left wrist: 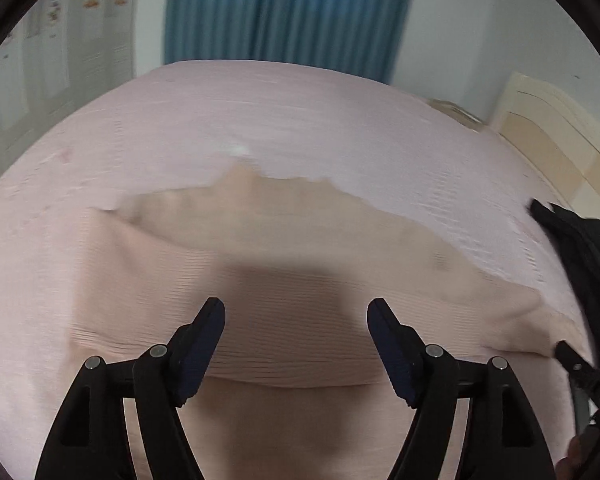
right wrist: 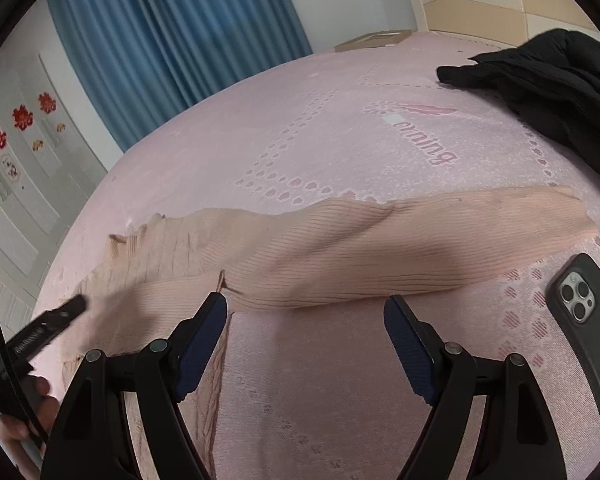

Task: Fold small clothes
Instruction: 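Fold the held sleeve across the sweater body and release with the left tool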

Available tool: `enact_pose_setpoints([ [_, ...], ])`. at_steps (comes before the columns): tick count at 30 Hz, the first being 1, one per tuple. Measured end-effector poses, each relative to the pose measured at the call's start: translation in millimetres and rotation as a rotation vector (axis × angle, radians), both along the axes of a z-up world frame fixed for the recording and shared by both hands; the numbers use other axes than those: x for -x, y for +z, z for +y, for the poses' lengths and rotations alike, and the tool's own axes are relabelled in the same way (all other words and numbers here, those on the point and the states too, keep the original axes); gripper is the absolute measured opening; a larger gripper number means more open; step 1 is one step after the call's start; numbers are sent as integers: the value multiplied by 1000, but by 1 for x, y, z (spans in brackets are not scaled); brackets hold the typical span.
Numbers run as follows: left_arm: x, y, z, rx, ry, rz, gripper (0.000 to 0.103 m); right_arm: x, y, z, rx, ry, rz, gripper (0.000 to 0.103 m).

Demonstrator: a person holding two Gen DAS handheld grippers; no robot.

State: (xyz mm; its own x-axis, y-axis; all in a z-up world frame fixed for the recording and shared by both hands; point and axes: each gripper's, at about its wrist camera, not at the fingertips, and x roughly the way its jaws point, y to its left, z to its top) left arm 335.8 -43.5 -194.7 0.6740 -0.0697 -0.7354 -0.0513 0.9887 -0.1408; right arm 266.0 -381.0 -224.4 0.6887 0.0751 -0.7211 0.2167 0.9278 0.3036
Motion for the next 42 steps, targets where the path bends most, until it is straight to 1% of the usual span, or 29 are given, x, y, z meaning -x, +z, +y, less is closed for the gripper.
enact_pose_setpoints([
  [3, 2, -9, 60, -25, 108, 26, 72, -3, -1, 12, -2, 34, 5, 81],
  [4, 2, -12, 73, -26, 133, 31, 72, -4, -3, 17, -7, 49, 9, 81],
  [6, 3, -21, 109, -6, 201, 47, 72, -8, -6, 26, -13, 73, 17, 79],
  [8, 1, -29, 132, 24, 235, 65, 71, -12, -10, 36, -11, 98, 31, 74],
  [9, 0, -31, 138, 36, 237, 66, 70, -14, -11, 40, -13, 105, 38, 70],
  [10, -3, -35, 147, 56, 234, 64, 70, -16, -14, 44, -16, 114, 49, 63],
  [11, -6, -38, 152, 77, 227, 68, 70, -19, -18, 50, -19, 128, 63, 58],
  [12, -8, -41, 155, 99, 222, 73, 68, -22, -20, 52, -20, 140, 73, 51],
  [13, -11, -43, 160, 132, 216, 77, 64, -25, -24, 59, -16, 158, 90, 48],
  [14, -16, -49, 159, 166, 208, 84, 61, -27, -27, 65, -5, 167, 102, 48],
  [15, -22, -56, 162, 198, 205, 108, 55, -28, -29, 70, 7, 173, 108, 48],
  [16, -27, -60, 165, 215, 205, 128, 39, -30, -31, 77, 28, 182, 113, 48],
  [17, -31, -68, 166, 240, 197, 149, 34, -30, -32, 82, 44, 189, 116, 48],
  [18, -32, -69, 166, 237, 192, 137, 31, -31, -34, 88, 60, 197, 118, 48],
  [19, -33, -68, 166, 225, 185, 125, 21, -32, -36, 94, 71, 203, 121, 48],
  [20, -32, -65, 165, 210, 179, 110, 17, -33, -38, 97, 76, 206, 127, 48],
  [21, -30, -62, 165, 206, 184, 95, 17, -33, -40, 101, 79, 209, 134, 48],
  [24, -27, -61, 163, 211, 212, 89, 18, -31, -38, 104, 85, 200, 132, 48],
  [26, -29, -57, 155, 168, 219, 105, 22, -26, -32, 100, 101, 179, 109, 48],
  [28, -30, -52, 147, 112, 218, 104, 25, -16, -20, 87, 119, 117, 66, 48],
  [29, -30, -49, 143, 99, 216, 98, 27, -10, -12, 78, 127, 82, 42, 48],
  [30, -29, -46, 141, 94, 212, 89, 30, -4, -5, 68, 133, 52, 23, 48],
  [32, -25, -39, 136, 100, 201, 68, 42, 8, 8, 40, 130, -29, -2, 52],
  [33, -23, -36, 133, 107, 190, 49, 57, 12, 13, 26, 118, -63, -6, 55],
  [34, -21, -33, 131, 111, 181, 29, 65, 15, 16, 14, 107, -87, -5, 55],
  [35, -19, -30, 128, 109, 174, 13, 65, 18, 19, -3, 94, -106, -1, 56],
  [37, -17, -25, 121, 90, 153, -16, 65, 24, 19, -34, 85, -114, 19, 60],
  [40, -17, -19, 114, 76, 136, -45, 66, 28, 2, -70, 100, -148, 81, 60],
  [42, -17, -18, 113, 76, 137, -55, 67, 27, -12, -83, 53, -149, 103, 60],
])
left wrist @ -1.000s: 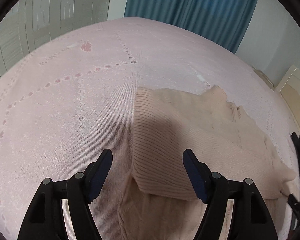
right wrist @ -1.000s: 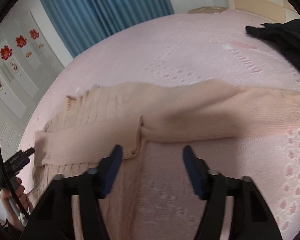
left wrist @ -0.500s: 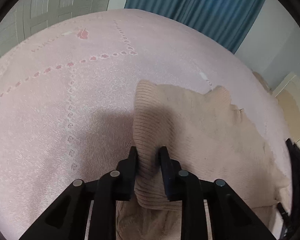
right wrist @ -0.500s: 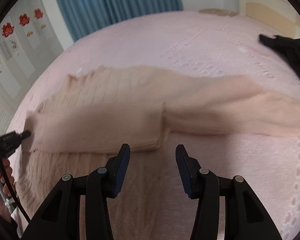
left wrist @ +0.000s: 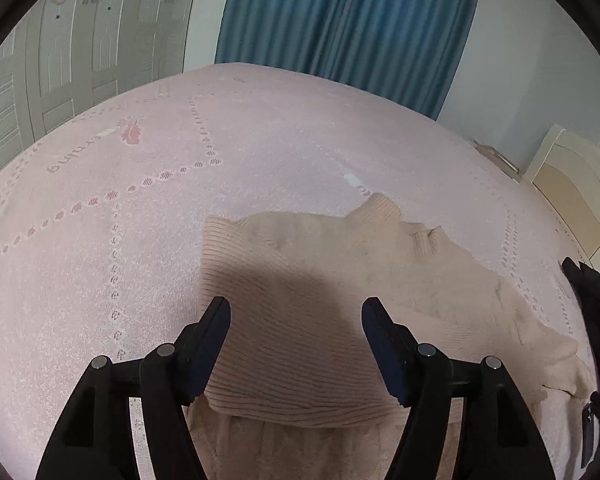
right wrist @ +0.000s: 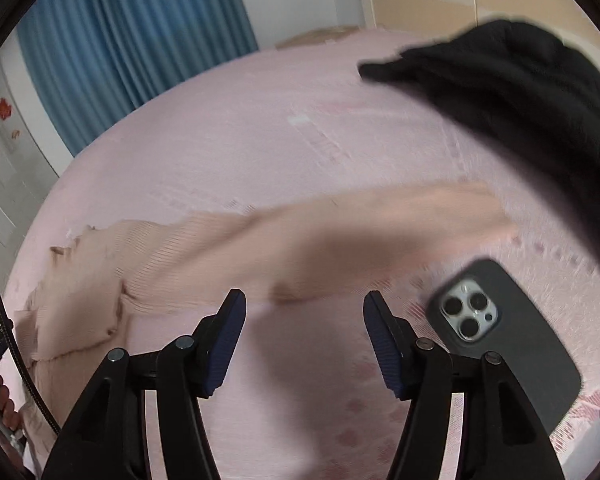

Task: Fold small clothes
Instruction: 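Fold the held sleeve across the sweater body and release with the left tool, then grasp the other sleeve cuff and fold it across the body with the right tool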

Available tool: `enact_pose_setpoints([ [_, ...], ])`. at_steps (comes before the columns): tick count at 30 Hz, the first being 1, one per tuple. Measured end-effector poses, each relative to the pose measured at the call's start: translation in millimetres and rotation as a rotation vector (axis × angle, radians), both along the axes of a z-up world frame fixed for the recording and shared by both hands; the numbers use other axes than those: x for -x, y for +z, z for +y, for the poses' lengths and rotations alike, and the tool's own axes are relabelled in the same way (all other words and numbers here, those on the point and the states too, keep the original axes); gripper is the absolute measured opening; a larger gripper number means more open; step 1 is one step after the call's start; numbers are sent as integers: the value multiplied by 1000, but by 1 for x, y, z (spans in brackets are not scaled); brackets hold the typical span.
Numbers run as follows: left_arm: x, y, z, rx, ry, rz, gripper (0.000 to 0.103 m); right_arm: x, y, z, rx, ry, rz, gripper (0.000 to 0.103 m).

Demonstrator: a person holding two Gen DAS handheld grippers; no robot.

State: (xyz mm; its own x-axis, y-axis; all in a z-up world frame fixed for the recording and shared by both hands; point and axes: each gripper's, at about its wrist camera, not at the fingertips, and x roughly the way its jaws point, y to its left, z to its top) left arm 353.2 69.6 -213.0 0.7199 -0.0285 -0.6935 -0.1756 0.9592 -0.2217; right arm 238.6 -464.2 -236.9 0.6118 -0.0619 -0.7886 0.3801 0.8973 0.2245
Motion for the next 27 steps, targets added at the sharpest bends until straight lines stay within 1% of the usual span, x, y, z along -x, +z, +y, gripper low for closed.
enact_pose_setpoints([
  [4, -5, -4, -1, -19, 8, 8, 67, -8, -30, -18, -161, -4, 18, 60],
  [8, -9, -7, 0, -19, 17, 19, 67, -18, -36, -29, -216, -48, -30, 60],
  [10, -11, -9, 2, 0, 9, 19, 67, -23, -40, -39, -247, -94, -44, 53],
  [13, -14, -12, 7, 33, 16, 22, 67, -33, -41, -48, -263, -161, -59, 49],
  [15, -15, -15, 11, 53, 24, 32, 68, -41, -40, -54, -268, -191, -65, 48],
  [18, -17, -19, 14, 72, 33, 42, 68, -52, -31, -62, -234, -214, -45, 47],
  [21, -18, -21, 14, 76, 36, 50, 68, -52, -24, -76, -196, -257, -67, 47],
  [23, -18, -21, 14, 73, 35, 50, 68, -51, -24, -91, -197, -299, -68, 43],
  [26, -18, -21, 13, 69, 30, 51, 69, -47, -28, -112, -197, -341, -52, 29],
  [27, -18, -21, 13, 70, 29, 51, 69, -45, -28, -116, -188, -353, -44, 13],
])
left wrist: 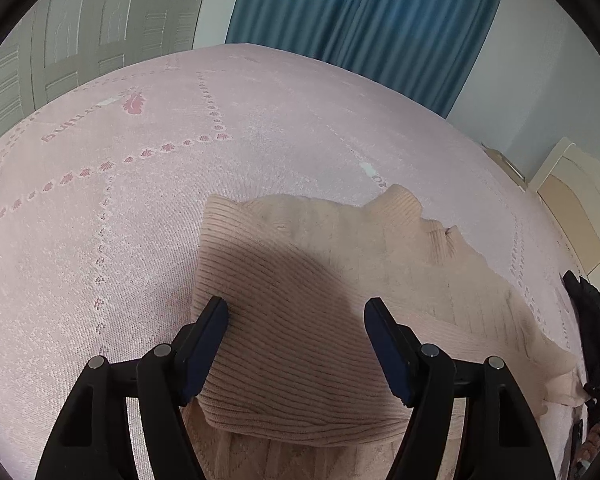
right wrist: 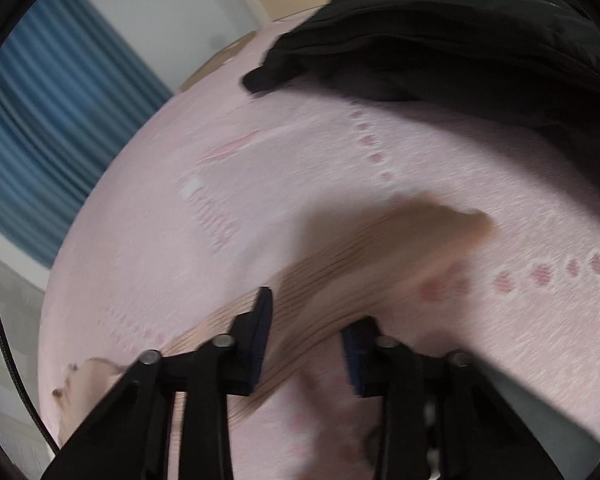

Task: Fold small clothes
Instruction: 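Grasp the other sleeve cuff and fold it across the body with the right tool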

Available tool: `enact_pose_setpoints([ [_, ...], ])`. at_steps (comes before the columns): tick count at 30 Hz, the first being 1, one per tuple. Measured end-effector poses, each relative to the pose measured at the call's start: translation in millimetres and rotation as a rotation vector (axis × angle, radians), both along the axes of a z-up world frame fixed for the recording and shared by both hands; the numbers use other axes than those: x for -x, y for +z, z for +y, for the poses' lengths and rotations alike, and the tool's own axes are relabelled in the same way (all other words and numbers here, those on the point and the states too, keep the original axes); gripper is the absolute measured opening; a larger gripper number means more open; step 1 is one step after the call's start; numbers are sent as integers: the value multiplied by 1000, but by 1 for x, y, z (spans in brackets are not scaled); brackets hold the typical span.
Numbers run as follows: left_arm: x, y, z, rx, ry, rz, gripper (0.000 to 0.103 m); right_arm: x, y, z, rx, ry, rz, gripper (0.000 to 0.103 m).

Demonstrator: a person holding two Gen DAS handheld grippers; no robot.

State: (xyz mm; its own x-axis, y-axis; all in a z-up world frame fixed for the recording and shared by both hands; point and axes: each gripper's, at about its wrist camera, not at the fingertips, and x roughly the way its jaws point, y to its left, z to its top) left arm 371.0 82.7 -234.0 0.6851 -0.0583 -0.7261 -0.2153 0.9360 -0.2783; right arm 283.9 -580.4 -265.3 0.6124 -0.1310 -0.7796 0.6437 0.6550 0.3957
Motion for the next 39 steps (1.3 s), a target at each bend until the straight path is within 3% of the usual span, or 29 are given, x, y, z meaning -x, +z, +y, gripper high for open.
enact_pose_setpoints([
  [1, 0, 0, 0, 3, 0, -1, 69, 1, -1, -3, 13, 4, 9, 9],
  [6, 0, 0, 5, 49, 7, -4, 70, 9, 13, 5, 124, 36, 6, 6],
  [12, 8, 12, 8, 54, 2, -43, 70, 7, 75, 47, 321, 100, -47, 6],
  [17, 20, 24, 26, 74, 24, -79, 73, -8, 119, 106, 407, 199, -86, 6],
  [21, 31, 30, 50, 122, 46, -90, 74, -25, 154, 191, 510, 340, -138, 6],
  [26, 48, 36, 91, 167, 109, -116, 76, -44, 177, 314, 564, 552, -206, 6],
  [30, 50, 26, 122, 241, 112, -95, 79, -55, 177, 422, 515, 735, -253, 6],
  [34, 53, 21, 133, 185, 116, -87, 79, -60, 155, 510, 431, 876, -275, 6],
  [36, 56, 22, 135, 171, 115, -94, 79, -61, 139, 534, 391, 925, -279, 10],
  [37, 58, 22, 136, 179, 108, -98, 79, -61, 129, 541, 367, 962, -271, 27],
  [39, 59, 22, 139, 212, 87, -102, 79, -65, 108, 546, 347, 1020, -220, 50],
])
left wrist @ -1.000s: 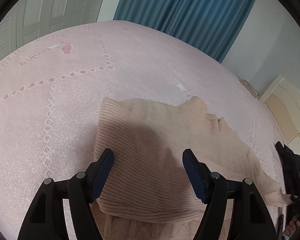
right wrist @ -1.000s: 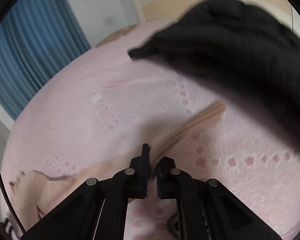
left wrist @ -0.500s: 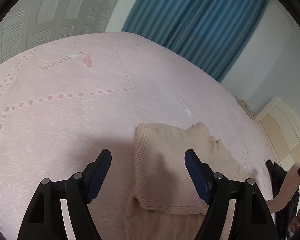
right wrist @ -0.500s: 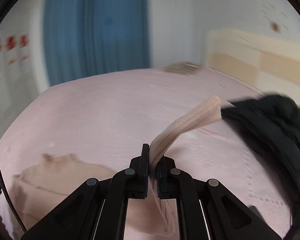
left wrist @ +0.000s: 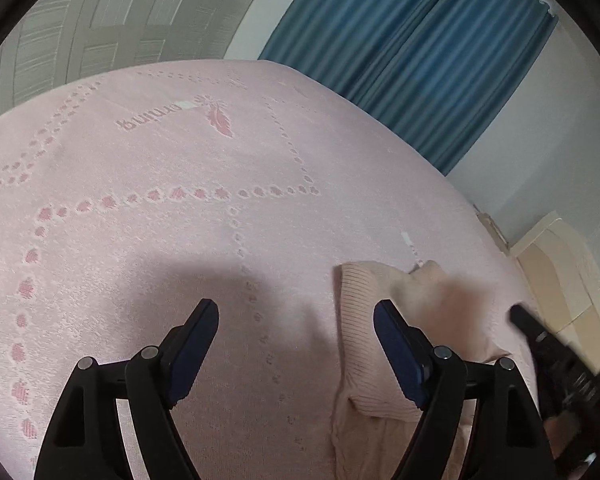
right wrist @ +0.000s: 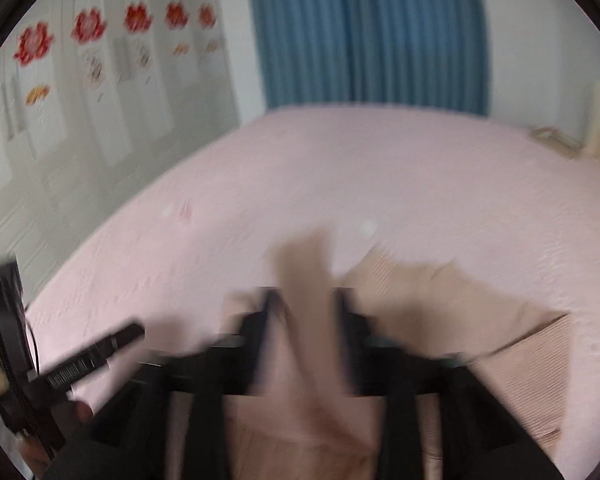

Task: Fold small clothes
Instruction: 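Grasp the other sleeve cuff and fold it across the body with the right tool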

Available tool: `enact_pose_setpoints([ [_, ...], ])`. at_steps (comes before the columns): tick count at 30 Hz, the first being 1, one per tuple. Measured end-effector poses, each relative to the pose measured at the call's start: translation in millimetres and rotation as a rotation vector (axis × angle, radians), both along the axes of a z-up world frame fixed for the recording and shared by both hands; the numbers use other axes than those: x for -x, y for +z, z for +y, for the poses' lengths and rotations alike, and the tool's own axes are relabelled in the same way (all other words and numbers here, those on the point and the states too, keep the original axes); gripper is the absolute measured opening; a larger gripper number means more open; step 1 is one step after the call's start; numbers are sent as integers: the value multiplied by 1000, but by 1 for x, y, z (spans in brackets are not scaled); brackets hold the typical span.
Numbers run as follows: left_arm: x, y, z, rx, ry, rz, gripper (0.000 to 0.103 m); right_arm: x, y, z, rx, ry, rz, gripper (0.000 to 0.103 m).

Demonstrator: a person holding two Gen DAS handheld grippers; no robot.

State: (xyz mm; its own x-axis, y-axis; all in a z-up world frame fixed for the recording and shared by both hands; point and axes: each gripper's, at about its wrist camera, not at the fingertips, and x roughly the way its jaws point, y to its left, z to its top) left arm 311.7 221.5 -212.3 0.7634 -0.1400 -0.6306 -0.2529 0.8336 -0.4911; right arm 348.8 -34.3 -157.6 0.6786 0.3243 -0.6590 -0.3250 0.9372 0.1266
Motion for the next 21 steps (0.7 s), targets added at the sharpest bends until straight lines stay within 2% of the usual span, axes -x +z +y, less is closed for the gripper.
enact_pose_setpoints([
  [2, -2, -2, -1, 53, -43, -10, 79, 7, -7, -12, 8, -4, -10, 50],
  [4, -5, -3, -8, 64, -64, -12, 78, 12, -11, -34, -1, -25, -19, 50],
  [11, -18, -2, -50, 14, -162, 7, 77, 21, -40, -153, -15, -229, 53, 51],
  [16, -27, -8, -73, -53, -164, 44, 77, 37, -72, -212, 13, -344, 113, 51],
  [18, -29, -10, -77, -75, -152, 53, 77, 46, -87, -232, -10, -354, 131, 51],
  [21, -31, -16, -78, -101, -136, 67, 77, 40, -103, -239, 6, -357, 214, 51],
])
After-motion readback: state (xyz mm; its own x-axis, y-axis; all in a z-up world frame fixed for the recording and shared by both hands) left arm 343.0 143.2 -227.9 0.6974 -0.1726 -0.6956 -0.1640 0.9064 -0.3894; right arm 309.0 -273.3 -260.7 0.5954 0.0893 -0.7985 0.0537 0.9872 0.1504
